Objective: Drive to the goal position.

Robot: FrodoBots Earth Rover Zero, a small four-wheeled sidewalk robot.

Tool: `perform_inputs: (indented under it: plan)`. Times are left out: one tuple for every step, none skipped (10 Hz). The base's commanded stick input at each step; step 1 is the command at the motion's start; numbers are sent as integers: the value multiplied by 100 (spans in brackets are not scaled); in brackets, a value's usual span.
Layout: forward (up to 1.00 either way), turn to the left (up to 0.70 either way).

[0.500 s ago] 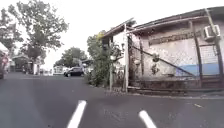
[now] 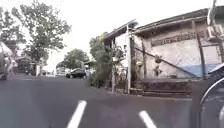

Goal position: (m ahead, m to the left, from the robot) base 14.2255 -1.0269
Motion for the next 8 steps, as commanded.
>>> perform_inputs:
  plan:
    - [70,0]
    - [70,0]
    - [70,0]
    - [70,0]
    - [70,0]
    - [15,0]
    - [0,0]
    - [-60,0]
